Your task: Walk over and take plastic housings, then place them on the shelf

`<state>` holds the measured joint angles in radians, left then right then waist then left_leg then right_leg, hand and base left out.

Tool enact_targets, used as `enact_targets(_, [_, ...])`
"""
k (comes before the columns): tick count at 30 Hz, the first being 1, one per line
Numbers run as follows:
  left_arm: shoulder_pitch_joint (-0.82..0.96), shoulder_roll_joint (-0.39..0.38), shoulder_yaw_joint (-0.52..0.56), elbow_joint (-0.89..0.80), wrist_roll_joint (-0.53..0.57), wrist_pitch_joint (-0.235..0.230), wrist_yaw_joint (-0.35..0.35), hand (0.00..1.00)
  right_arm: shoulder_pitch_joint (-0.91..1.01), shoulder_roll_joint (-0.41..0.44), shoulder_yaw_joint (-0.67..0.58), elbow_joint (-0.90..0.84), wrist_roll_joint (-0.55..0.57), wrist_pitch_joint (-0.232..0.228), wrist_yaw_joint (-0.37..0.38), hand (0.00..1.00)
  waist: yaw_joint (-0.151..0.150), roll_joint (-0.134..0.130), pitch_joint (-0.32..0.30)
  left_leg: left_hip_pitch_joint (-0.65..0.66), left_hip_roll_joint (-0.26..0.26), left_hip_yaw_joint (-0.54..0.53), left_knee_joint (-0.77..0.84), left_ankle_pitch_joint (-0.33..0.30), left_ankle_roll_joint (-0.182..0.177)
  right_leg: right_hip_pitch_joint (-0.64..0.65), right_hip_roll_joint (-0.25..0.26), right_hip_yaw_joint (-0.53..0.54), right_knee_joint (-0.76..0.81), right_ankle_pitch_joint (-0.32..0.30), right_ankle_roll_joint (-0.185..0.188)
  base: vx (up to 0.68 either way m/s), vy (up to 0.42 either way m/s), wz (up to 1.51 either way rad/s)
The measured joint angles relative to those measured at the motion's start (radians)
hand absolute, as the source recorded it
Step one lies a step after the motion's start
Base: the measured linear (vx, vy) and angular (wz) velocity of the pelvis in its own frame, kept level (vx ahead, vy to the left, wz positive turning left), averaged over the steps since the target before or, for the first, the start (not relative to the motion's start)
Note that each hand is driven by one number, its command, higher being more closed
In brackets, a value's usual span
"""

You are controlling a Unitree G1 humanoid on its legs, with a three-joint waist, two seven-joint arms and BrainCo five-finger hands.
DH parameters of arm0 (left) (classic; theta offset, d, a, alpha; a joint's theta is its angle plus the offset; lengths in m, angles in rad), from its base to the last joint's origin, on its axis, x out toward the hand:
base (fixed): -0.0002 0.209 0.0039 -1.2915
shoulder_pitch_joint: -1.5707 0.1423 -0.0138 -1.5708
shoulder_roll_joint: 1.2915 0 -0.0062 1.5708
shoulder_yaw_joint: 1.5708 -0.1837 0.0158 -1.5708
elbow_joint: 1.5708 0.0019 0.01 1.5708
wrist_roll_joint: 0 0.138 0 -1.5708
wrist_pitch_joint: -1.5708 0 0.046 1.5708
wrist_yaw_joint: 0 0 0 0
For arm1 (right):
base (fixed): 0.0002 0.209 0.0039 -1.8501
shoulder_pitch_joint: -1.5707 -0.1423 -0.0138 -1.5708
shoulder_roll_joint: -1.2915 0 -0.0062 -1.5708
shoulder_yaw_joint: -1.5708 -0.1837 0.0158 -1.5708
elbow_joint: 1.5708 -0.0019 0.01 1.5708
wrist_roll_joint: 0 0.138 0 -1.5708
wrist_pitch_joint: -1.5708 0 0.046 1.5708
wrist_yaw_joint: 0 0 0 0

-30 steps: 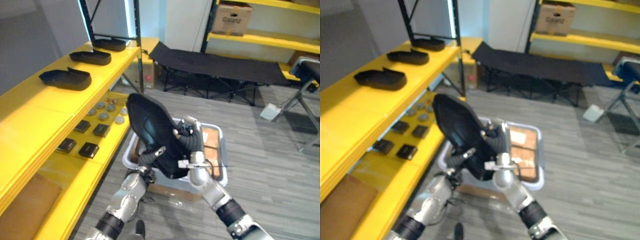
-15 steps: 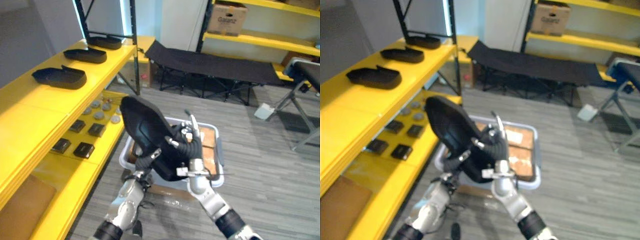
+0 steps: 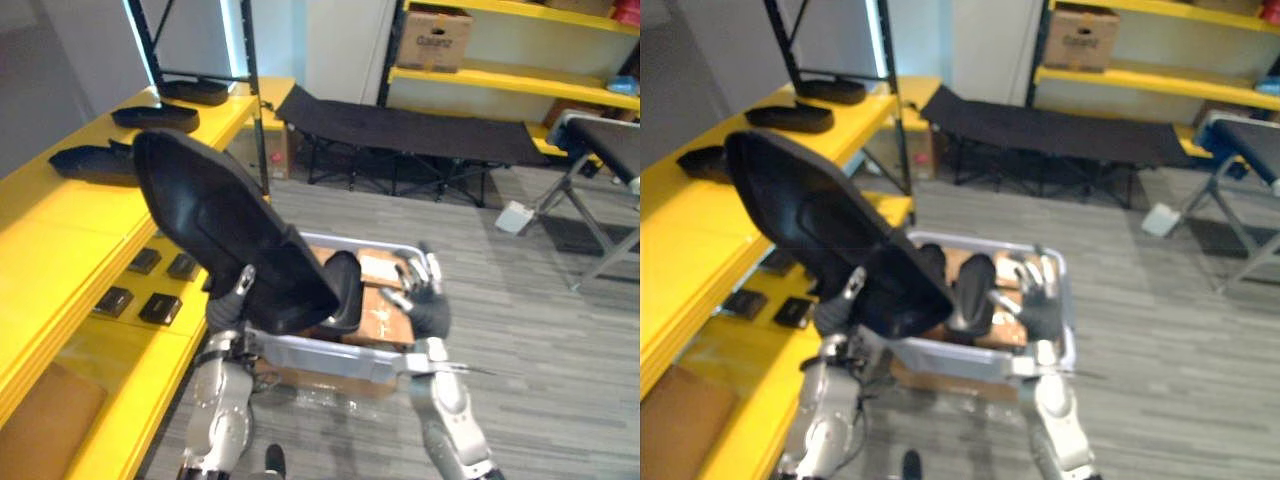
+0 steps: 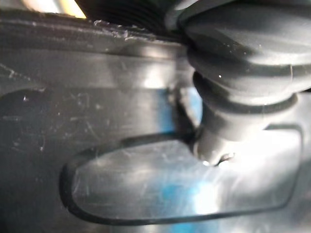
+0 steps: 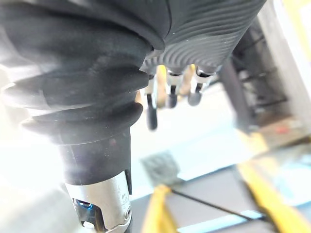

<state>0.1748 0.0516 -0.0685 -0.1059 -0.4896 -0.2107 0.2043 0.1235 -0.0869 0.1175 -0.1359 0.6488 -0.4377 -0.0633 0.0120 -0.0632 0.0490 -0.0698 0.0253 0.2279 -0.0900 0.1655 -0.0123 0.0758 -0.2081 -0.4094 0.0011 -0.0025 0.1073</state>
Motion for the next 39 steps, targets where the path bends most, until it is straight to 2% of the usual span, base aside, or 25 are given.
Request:
enact_targets(3, [0.024, -0.013, 0.04, 0.001, 0.107, -0.004, 0.047, 1.0, 0.058, 0.006, -0.124, 0.036, 0.128, 0.0, 0.067, 0.0, -0.009, 0.006, 0.002, 0.0, 0.0, 0.001, 0.0, -0.002, 0.0, -0.002, -0.001, 0.001, 0.002, 0.0, 0.0, 0.04, 0.006, -0.04])
enact_targets(6, [0.027, -0.019, 0.072, 0.001, 0.15, -0.01, 0.061, 1.0, 0.096, 0.006, -0.181, 0.127, 0.169, 0.025, 0.093, 0.0, -0.022, 0.014, 0.001, -0.001, 0.001, 0.001, 0.0, -0.002, 0.0, -0.003, 0.0, 0.001, 0.002, 0.0, 0.0, 0.01, 0.0, 0.0])
enact_targets(9, [0.028, -0.02, 0.077, 0.006, 0.169, -0.02, 0.063, 1.0, 0.137, 0.006, -0.201, 0.315, 0.139, 0.099, 0.084, 0.0, -0.029, 0.033, -0.005, -0.001, 0.003, 0.004, 0.0, -0.005, -0.004, -0.005, 0.002, 0.005, -0.001, 0.0, 0.0, 0.03, -0.001, -0.05])
enact_targets(11, [0.027, -0.018, 0.051, 0.022, 0.176, -0.045, 0.058, 1.0, 0.149, 0.011, -0.196, 0.558, 0.079, 0.167, 0.032, 0.0, -0.028, 0.039, -0.007, 0.0, 0.007, 0.002, 0.0, -0.015, -0.003, -0.001, 0.008, 0.008, -0.01, -0.001, 0.002, 0.03, -0.009, -0.04])
enact_targets(12, [0.025, -0.019, 0.043, 0.032, 0.176, -0.052, 0.057, 1.0, 0.146, 0.015, -0.198, 0.629, 0.074, 0.177, 0.017, 0.0, -0.028, 0.041, -0.007, 0.001, 0.007, 0.002, 0.0, -0.016, -0.003, 0.001, 0.009, 0.007, -0.013, -0.001, 0.002, 0.03, -0.013, 0.04])
enact_targets(13, [0.025, -0.018, 0.026, 0.064, 0.176, -0.066, 0.058, 1.0, 0.145, 0.028, -0.211, 0.797, 0.072, 0.182, -0.009, 0.0, -0.028, 0.047, -0.009, 0.001, 0.008, 0.001, 0.0, -0.018, -0.004, 0.007, 0.012, 0.004, -0.019, -0.002, 0.003, 0.04, -0.01, 0.09])
enact_targets(16, [0.025, -0.02, 0.012, 0.107, 0.176, -0.076, 0.061, 1.0, 0.147, 0.057, -0.277, 0.98, 0.074, 0.17, -0.011, 0.0, -0.028, 0.052, -0.01, 0.003, 0.008, -0.002, 0.0, -0.021, -0.006, 0.016, 0.014, -0.001, -0.028, -0.005, 0.007, 0.04, -0.008, 0.04])
enact_targets(17, [0.025, -0.019, 0.013, 0.12, 0.176, -0.087, 0.064, 1.0, 0.15, 0.07, -0.301, 1.029, 0.069, 0.144, -0.01, 0.0, -0.028, 0.054, -0.011, 0.004, 0.008, -0.004, 0.0, -0.022, -0.009, 0.018, 0.015, -0.002, -0.028, -0.009, 0.01, 0.06, -0.009, -0.01])
enact_targets(18, [0.024, -0.019, 0.013, 0.122, 0.176, -0.089, 0.064, 1.0, 0.153, 0.076, -0.305, 1.031, 0.064, 0.13, -0.008, 0.0, -0.03, 0.053, -0.01, 0.005, 0.008, -0.005, 0.0, -0.023, -0.01, 0.018, 0.015, -0.002, -0.028, -0.01, 0.01, 0.06, -0.009, -0.02])
enact_targets(21, [0.018, -0.017, 0.013, 0.123, 0.178, -0.108, 0.067, 1.0, 0.154, 0.095, -0.287, 0.998, 0.015, 0.04, -0.01, 0.0, -0.03, 0.039, -0.006, 0.02, 0.003, -0.016, 0.0, -0.029, -0.016, 0.035, 0.011, -0.006, -0.025, -0.022, 0.013, 0.06, -0.005, 0.05])
enact_targets(23, [0.007, -0.014, 0.02, 0.122, 0.189, -0.115, 0.082, 1.0, 0.144, 0.095, -0.26, 0.941, -0.027, -0.002, -0.013, 0.0, -0.03, 0.038, -0.004, 0.017, -0.002, -0.027, 0.0, -0.029, -0.016, 0.041, 0.006, -0.024, -0.025, -0.024, 0.014, 0.06, 0.007, 0.2])
enact_targets(26, [0.003, -0.003, 0.043, 0.109, 0.197, -0.115, 0.107, 1.0, 0.109, 0.092, -0.219, 0.848, -0.089, -0.035, -0.021, 0.0, -0.025, 0.038, -0.003, 0.018, -0.007, -0.028, 0.0, -0.032, -0.014, 0.047, 0.0, -0.03, -0.025, -0.027, 0.017, 0.07, 0.012, 0.08])
enact_targets(30, [0.029, 0.002, 0.12, -0.046, 0.269, -0.118, 0.131, 1.0, 0.047, 0.078, -0.129, 0.685, -0.188, -0.039, 0.03, 0.0, -0.011, 0.032, 0.002, 0.014, -0.02, -0.046, 0.0, -0.03, -0.013, 0.048, -0.004, -0.046, -0.01, -0.019, 0.025, 0.06, 0.015, 0.1])
enact_targets(35, [0.038, -0.015, 0.188, -0.117, 0.312, -0.12, 0.187, 1.0, -0.011, 0.063, -0.02, 0.639, -0.195, -0.023, 0.109, 0.0, 0.014, 0.035, 0.012, -0.003, -0.038, -0.114, 0.0, -0.025, -0.008, 0.07, -0.008, -0.119, -0.005, -0.024, 0.019, 0.01, 0.014, 0.37])
enact_targets(39, [0.075, -0.064, 0.256, -0.144, 0.311, -0.12, 0.237, 1.0, -0.043, 0.059, 0.049, 0.616, -0.212, -0.014, 0.128, 0.0, 0.052, 0.038, 0.032, -0.014, -0.06, -0.182, 0.0, -0.02, -0.002, 0.099, -0.02, -0.201, 0.012, -0.048, 0.017, -0.03, 0.029, 0.6])
